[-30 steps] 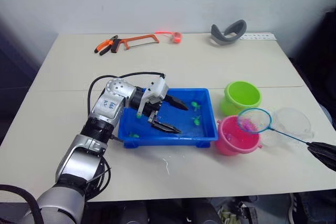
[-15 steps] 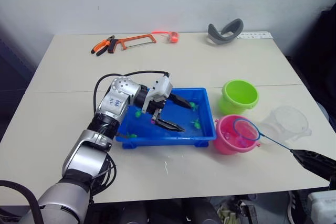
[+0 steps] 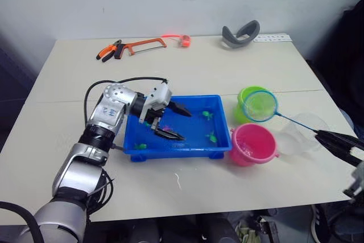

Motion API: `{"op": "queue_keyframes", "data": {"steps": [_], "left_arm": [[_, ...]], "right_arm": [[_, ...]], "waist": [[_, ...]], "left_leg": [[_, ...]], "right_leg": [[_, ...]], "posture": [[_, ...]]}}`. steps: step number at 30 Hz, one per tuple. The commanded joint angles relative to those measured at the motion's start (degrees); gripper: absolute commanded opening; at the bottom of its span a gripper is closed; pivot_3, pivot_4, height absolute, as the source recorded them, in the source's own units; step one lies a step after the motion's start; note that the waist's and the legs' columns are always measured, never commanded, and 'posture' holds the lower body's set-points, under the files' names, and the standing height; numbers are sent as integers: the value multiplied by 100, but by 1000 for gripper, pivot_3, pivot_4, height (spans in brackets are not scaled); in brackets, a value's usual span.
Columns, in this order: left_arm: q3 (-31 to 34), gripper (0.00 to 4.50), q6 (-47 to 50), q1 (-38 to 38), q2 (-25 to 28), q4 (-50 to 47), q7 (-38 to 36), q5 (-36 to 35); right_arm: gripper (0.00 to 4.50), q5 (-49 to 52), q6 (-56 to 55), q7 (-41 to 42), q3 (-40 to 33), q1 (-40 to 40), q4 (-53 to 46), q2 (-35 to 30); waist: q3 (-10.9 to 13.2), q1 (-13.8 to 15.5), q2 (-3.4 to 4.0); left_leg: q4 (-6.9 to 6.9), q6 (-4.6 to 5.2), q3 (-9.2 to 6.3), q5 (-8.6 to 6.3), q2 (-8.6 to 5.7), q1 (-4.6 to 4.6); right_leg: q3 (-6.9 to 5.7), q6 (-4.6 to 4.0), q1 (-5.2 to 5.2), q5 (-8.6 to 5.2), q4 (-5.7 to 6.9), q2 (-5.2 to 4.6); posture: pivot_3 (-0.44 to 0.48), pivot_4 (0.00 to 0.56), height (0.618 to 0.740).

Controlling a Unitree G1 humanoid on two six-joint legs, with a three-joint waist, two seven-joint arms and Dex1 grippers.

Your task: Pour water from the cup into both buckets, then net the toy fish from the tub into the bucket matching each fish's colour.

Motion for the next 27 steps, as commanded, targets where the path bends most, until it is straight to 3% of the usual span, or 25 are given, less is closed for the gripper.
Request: {"op": "queue_keyframes", "data": {"steps": [1, 6, 14, 24, 27], "left_arm": [[331, 4469, 279, 322, 461, -591, 197, -31], [697, 4469, 834, 1020, 1103, -1517, 546, -172], [1288, 4469, 1527, 1960, 1783, -2677, 1129, -335], [1331, 4469, 1756, 2224, 1906, -3122, 1407, -397], [1309, 4469, 1712, 2197, 1923, -3046, 1403, -371]], "right_arm": [[0, 992, 1274, -393, 1186, -995, -119, -554], [0, 710, 1893, -358, 3009, -2801, 460, -653], [0, -1397, 878, 198, 5333, -4756, 2144, 44], [0, -2652, -271, 572, 6180, -5296, 3304, 730], [0, -2474, -37, 588, 6142, -5250, 3282, 1086]], "waist": [[0, -12, 0], [1, 37, 1], [1, 48, 0], [1, 45, 0], [1, 34, 0]], "left_leg": [[-3, 2, -2, 1, -1, -1], [-5, -1, -26, 0, 1, -23], [6, 12, -13, -6, -7, -34], [3, 9, 9, -5, -2, -34], [3, 9, 13, -4, -1, -34]], "right_leg": [[-1, -1, -2, 0, 1, -8], [-2, -14, -17, -7, -5, -15], [-22, -11, -25, -7, -6, -15], [-25, -11, -47, -7, 8, -10], [-22, -12, -49, -7, 10, -9]], "posture": [[0, 150, 740], [0, 150, 740], [0, 150, 740], [0, 150, 740], [0, 150, 740]]}}
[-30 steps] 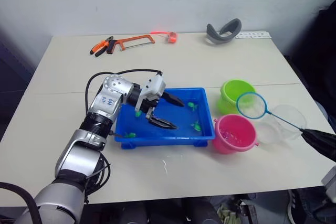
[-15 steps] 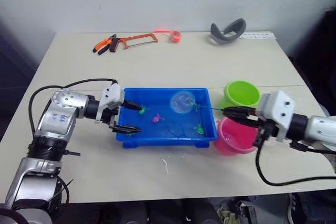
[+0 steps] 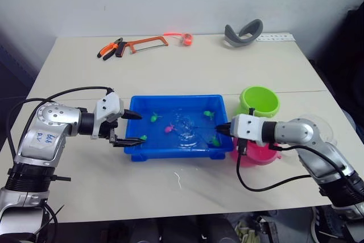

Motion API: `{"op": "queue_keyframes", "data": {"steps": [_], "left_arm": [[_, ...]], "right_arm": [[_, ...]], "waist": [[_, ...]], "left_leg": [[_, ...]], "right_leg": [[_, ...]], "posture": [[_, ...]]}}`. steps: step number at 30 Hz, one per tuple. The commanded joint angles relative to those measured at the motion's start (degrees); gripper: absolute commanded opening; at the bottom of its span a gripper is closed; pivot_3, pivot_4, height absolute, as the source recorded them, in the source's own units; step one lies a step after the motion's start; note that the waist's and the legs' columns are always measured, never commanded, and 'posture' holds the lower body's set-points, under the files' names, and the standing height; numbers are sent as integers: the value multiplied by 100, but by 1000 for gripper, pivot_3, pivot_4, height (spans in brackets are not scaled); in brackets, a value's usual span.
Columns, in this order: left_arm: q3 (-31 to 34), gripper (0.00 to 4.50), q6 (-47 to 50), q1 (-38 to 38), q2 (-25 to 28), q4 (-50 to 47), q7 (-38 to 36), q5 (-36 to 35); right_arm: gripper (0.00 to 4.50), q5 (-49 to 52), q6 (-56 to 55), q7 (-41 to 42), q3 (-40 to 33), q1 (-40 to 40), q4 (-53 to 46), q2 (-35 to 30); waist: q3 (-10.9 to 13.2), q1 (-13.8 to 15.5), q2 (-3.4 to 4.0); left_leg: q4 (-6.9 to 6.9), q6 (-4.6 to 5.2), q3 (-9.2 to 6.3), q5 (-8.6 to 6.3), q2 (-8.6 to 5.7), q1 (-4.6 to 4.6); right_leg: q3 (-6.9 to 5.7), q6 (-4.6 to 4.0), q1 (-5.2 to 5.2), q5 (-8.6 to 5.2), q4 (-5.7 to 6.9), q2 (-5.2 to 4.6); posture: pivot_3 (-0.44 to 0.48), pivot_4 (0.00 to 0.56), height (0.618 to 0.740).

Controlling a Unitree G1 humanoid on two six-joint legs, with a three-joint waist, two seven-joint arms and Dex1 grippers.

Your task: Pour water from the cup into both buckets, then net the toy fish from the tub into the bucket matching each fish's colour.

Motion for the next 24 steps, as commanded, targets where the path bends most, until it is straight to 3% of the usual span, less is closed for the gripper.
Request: {"op": "queue_keyframes", "data": {"steps": [1, 9, 14, 20, 24], "left_arm": [[93, 4469, -62, -32, 94, -84, 10, -83], [-23, 4469, -203, -258, 39, 192, -55, -34], [-163, 4469, -268, -486, -140, 368, -132, -77], [-391, 4469, -204, -999, -676, 601, -325, -236], [-684, 4469, -378, -1271, -1055, 797, -524, -194]], "right_arm": [[0, 164, 154, 54, -89, -28, -155, 289], [0, 1302, 1880, -156, -799, 327, -1059, 853], [0, 1878, 2720, -258, -1457, 570, -1861, 603], [0, 2801, 3575, -399, -2728, 1099, -2964, 111], [0, 3467, 3983, -359, -3971, 1688, -3511, -208]], "waist": [[0, -15, 0], [0, 10, 0], [0, 28, 0], [-1, 35, -1], [-1, 29, -1]], "left_leg": [[0, 0, 2, 0, 0, 1], [0, -4, 3, 2, 3, -1], [1, -3, 1, 1, -1, -1], [-2, -2, -5, 0, -3, -7], [-4, -2, -2, 0, 0, -5]], "right_leg": [[2, 0, -1, 0, 2, 1], [2, 0, -4, 0, 8, 0], [0, 0, -2, 0, 6, -2], [-3, 1, -2, 0, 0, 0], [2, 1, -1, 1, -3, 5]], "posture": [[0, 150, 740], [0, 150, 740], [0, 150, 740], [0, 150, 740], [0, 150, 740]]}}
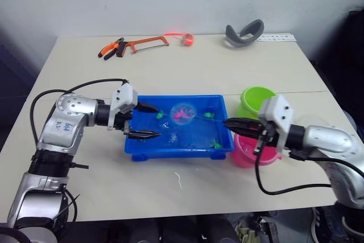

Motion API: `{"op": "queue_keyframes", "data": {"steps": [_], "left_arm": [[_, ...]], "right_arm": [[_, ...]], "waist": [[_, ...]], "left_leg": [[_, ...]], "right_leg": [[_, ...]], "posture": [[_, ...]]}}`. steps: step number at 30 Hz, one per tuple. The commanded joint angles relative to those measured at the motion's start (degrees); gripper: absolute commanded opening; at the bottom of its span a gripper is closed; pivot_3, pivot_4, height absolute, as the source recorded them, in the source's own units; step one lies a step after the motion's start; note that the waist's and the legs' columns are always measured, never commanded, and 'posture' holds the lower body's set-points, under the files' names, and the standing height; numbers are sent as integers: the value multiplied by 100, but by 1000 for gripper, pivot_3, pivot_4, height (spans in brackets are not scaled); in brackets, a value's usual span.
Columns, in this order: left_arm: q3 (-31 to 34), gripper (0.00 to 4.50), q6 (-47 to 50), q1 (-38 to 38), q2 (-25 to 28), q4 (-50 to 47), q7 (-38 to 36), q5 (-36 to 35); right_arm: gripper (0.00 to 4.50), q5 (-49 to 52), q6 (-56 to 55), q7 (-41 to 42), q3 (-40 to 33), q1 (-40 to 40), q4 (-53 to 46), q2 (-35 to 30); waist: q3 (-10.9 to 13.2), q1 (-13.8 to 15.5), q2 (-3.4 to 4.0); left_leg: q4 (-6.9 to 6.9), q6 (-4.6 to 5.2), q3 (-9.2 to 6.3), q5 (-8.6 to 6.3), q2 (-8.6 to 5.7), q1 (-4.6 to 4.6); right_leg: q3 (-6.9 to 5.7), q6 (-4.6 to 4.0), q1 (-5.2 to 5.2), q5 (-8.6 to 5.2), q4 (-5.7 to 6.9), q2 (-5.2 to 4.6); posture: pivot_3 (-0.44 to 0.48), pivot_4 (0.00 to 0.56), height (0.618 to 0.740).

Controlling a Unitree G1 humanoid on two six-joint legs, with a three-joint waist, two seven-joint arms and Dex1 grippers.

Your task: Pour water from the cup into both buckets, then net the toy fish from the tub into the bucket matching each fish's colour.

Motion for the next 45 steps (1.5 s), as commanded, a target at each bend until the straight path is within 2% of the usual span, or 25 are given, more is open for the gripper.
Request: {"op": "queue_keyframes", "data": {"steps": [1, 7, 10, 12, 15, 19, 23, 26, 29, 31, 33, 36, 40, 43, 45], "left_arm": [[-199, 4469, -195, -248, -255, 161, -184, -62], [-571, 4469, -439, -707, -963, 545, -462, -86], [-718, 4469, -635, -905, -1246, 834, -644, -41], [-777, 4469, -770, -1014, -1379, 1048, -744, 9], [-830, 4469, -972, -1183, -1540, 1386, -883, 66], [-873, 4469, -1200, -1370, -1712, 1758, -1018, 122], [-886, 4469, -1385, -1500, -1855, 2037, -1094, 187], [-877, 4469, -1468, -1551, -1907, 2154, -1115, 212], [-853, 4469, -1562, -1589, -1933, 2266, -1141, 248], [-832, 4469, -1597, -1611, -1934, 2321, -1150, 263], [-813, 4469, -1616, -1626, -1916, 2358, -1156, 268], [-797, 4469, -1626, -1601, -1871, 2349, -1151, 276], [-793, 4469, -1601, -1525, -1803, 2258, -1140, 274], [-825, 4469, -1617, -1447, -1653, 2199, -1155, 340], [-888, 4469, -1736, -1353, -1499, 2159, -1212, 448]], "right_arm": [[0, 656, 295, 36, -1135, 384, -552, -274], [0, 1080, 769, 429, -3436, 1896, -1162, -544], [0, 1005, 744, 721, -4573, 2816, -1383, -372], [0, 900, 602, 885, -5112, 3359, -1487, -203], [0, 497, 101, 1123, -5543, 4091, -1615, 101], [0, -168, -793, 1202, -5645, 4654, -1693, 379], [0, -1394, -2300, 1182, -5353, 4932, -1680, 510], [0, -2544, -4249, 1295, -4990, 5013, -1440, 408], [0, -3567, -6878, 1247, -4831, 5091, -773, 293], [0, -3961, -8006, 1115, -4883, 5077, -416, 211], [0, -4272, -8642, 877, -5073, 4921, -116, 167], [0, -4446, -8958, 626, -5267, 4781, 386, 58], [0, -3959, -8641, 479, -5170, 4784, 746, -57], [0, -2831, -7066, 338, -4810, 4509, 395, -237], [0, -2330, -6313, 351, -4439, 4230, 245, -598]], "waist": [[0, 6, 0], [0, 54, 0], [-1, 50, 0], [-1, 50, 0], [-1, -2, 0], [-1, 3, 0], [-1, -5, 0], [-1, 0, 0], [0, 5, -1], [1, 8, -2], [1, 9, -3], [1, 6, -4], [1, 5, -4], [1, -26, -3], [1, -54, -2]], "left_leg": [[0, 0, -1, 0, -2, 0], [4, 1, -13, 0, -7, -1], [5, 2, -13, 0, -10, 6], [2, 3, -16, -1, -18, 14], [0, 3, -17, -2, -19, 15], [-4, 2, -22, -1, -27, 15], [-5, 3, -14, -2, -31, 19], [-6, 2, -17, -2, -31, 18], [-6, -1, -18, -1, -37, 17], [-5, 0, -17, -1, -42, 18], [-4, -1, -17, 0, -43, 18], [-1, -4, -14, 1, -44, 21], [-2, -8, -17, 4, -40, 27], [-3, -9, -15, 5, -29, 29], [-2, -9, -9, 5, -13, 37]], "right_leg": [[1, 0, 0, 0, 1, 0], [3, 5, 13, 2, -8, 7], [7, 10, 28, 5, -17, 13], [6, 10, 40, 5, -24, 16], [7, 10, 42, 5, -28, 19], [7, 10, 41, 5, -30, 24], [12, 11, 41, 6, -30, 21], [10, 11, 41, 6, -32, 22], [8, 12, 40, 5, -33, 22], [9, 15, 42, 6, -35, 20], [9, 16, 44, 6, -34, 18], [11, 16, 45, 6, -32, 13], [10, 15, 49, 5, -29, 15], [13, 14, 49, 5, -26, 12], [19, 13, 53, 6, -21, 14]], "posture": [[0, 150, 740], [0, 150, 740], [0, 150, 740], [0, 150, 740], [0, 150, 740], [0, 150, 740], [0, 150, 740], [0, 150, 740], [0, 150, 740], [0, 150, 740], [0, 150, 740], [0, 150, 740], [0, 150, 740], [0, 150, 740], [0, 150, 740]]}}
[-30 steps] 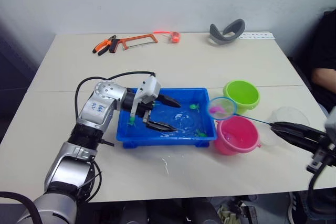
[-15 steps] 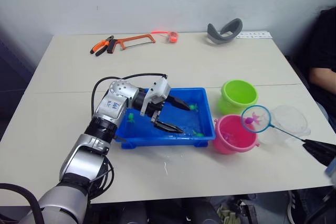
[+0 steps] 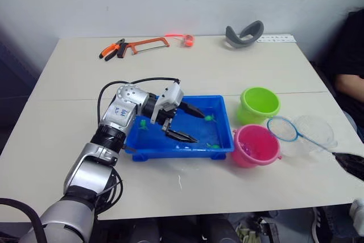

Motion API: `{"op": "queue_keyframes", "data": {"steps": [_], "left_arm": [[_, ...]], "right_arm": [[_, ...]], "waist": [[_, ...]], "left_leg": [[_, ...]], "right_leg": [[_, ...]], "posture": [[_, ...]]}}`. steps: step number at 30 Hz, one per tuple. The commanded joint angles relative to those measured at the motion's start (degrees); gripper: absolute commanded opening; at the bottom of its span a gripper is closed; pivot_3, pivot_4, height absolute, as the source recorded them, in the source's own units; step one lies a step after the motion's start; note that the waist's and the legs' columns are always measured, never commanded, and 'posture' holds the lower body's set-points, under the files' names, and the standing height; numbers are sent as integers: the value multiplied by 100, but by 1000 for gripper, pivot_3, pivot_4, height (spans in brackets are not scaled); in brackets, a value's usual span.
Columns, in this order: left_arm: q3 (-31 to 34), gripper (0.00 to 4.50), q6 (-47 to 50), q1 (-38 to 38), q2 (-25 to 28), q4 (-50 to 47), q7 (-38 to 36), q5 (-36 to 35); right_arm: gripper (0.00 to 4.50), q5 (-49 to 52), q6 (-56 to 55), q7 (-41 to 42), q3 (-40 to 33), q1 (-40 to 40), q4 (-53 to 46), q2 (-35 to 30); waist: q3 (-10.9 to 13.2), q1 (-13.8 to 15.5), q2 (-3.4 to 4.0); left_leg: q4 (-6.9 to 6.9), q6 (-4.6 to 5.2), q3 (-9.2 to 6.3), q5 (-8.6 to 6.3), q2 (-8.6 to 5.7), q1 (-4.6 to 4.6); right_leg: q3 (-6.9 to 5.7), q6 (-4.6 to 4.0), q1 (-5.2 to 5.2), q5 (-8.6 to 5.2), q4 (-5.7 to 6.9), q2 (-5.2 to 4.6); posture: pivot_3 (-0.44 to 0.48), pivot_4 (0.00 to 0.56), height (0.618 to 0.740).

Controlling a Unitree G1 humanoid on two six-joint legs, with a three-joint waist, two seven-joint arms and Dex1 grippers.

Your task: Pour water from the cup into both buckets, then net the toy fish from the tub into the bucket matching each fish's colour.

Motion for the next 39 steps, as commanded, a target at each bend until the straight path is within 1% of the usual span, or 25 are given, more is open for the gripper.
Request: {"op": "queue_keyframes", "data": {"steps": [1, 2, 4, 6, 7, 8, 9, 13, 15, 19, 24, 29, 31, 34, 37, 39], "left_arm": [[-18, 4469, -175, 153, 226, -216, -106, 148], [-5, 4469, -141, 233, 311, -302, -86, 164], [20, 4469, -79, 322, 396, -418, -52, 167], [56, 4469, -11, 514, 573, -668, 25, 206], [69, 4469, 29, 593, 642, -779, 61, 215], [109, 4469, 117, 701, 734, -943, 136, 206], [137, 4469, 186, 768, 786, -1053, 189, 194], [273, 4469, 586, 1152, 1068, -1719, 405, 90], [327, 4469, 766, 1315, 1148, -1992, 571, 85], [471, 4469, 1089, 1529, 1225, -2448, 873, 4], [549, 4469, 1303, 1640, 1307, -2732, 1072, -78], [589, 4469, 1424, 1747, 1392, -2916, 1164, -167], [584, 4469, 1449, 1762, 1412, -2954, 1182, -192], [562, 4469, 1452, 1746, 1422, -2942, 1190, -219], [499, 4469, 1386, 1659, 1386, -2820, 1142, -208], [467, 4469, 1336, 1602, 1355, -2734, 1108, -196]], "right_arm": [[0, 868, 1192, -85, 477, -421, -295, -548], [0, 1033, 1506, -120, 875, -741, -269, -838], [0, 1192, 1890, -131, 1325, -1146, -243, -1130], [0, 1243, 1992, -87, 2261, -1835, 4, -1512], [0, 1249, 2022, -50, 2627, -2124, 101, -1622], [0, 1163, 1953, 18, 3180, -2542, 295, -1718], [0, 1093, 1902, 75, 3523, -2819, 426, -1750], [0, 459, 1349, 334, 4896, -3964, 1302, -1660], [0, 62, 713, 548, 5512, -4515, 1908, -1620], [0, -390, -442, 904, 6316, -5304, 2870, -1612], [0, -250, -1141, 1241, 6803, -5714, 3469, -1617], [0, 166, -1106, 1447, 6937, -5672, 3413, -1615], [0, 405, -814, 1470, 6861, -5511, 3263, -1630], [0, 916, 68, 1407, 6619, -5158, 2888, -1640], [0, 1602, 1421, 1146, 6236, -4767, 2297, -1621], [0, 1846, 2107, 990, 6041, -4599, 2009, -1571]], "waist": [[-1, -25, 2], [-1, -34, 2], [0, -22, 1], [0, 0, 1], [0, 0, 2], [0, 12, 1], [0, 16, 1], [2, 42, 4], [2, 37, 4], [3, 35, 6], [4, 25, 7], [4, 29, 7], [4, 32, 7], [4, 34, 7], [4, 37, 7], [4, 39, 7]], "left_leg": [[0, 0, 4, 0, 2, 3], [-1, -1, 4, 1, 2, 5], [-3, -1, 1, 2, 8, 5], [-5, 0, -5, 4, 8, 2], [-2, 1, -4, 3, 10, 0], [-4, 2, -1, 3, 9, -4], [-4, 3, -2, 2, 10, -4], [3, 10, -7, -3, 7, -20], [8, 16, 1, -6, 5, -17], [14, 19, 6, -6, 6, -14], [14, 18, 8, -6, 11, -8], [17, 18, 8, -6, 13, -7], [22, 17, 8, -6, 13, -7], [23, 18, 6, -6, 14, -7], [22, 17, 5, -6, 17, -7], [22, 16, 3, -6, 18, -7]], "right_leg": [[2, 0, 0, 0, 2, -1], [3, -1, 0, 0, 4, -1], [-1, -3, 0, 0, 6, 0], [-2, -4, -2, -1, 6, -3], [-2, -4, -6, -1, 5, -3], [-3, -4, -11, -1, 6, -5], [-4, -4, -10, -1, 4, -6], [-11, -4, -16, -2, -1, -16], [-15, -3, -16, -2, 1, -20], [-15, -2, -15, -1, 4, -20], [-14, -2, -15, -1, 9, -20], [-14, -2, -14, -1, 14, -28], [-15, -2, -13, -1, 16, -29], [-15, -2, -11, -1, 17, -30], [-15, -2, -11, -1, 19, -31], [-15, -3, -11, -1, 19, -31]], "posture": [[0, 150, 740], [0, 150, 740], [0, 150, 740], [0, 150, 740], [0, 150, 740], [0, 150, 740], [0, 150, 740], [0, 150, 740], [0, 150, 740], [0, 150, 740], [0, 150, 740], [0, 150, 740], [0, 150, 740], [0, 150, 740], [0, 150, 740], [0, 150, 740]]}}
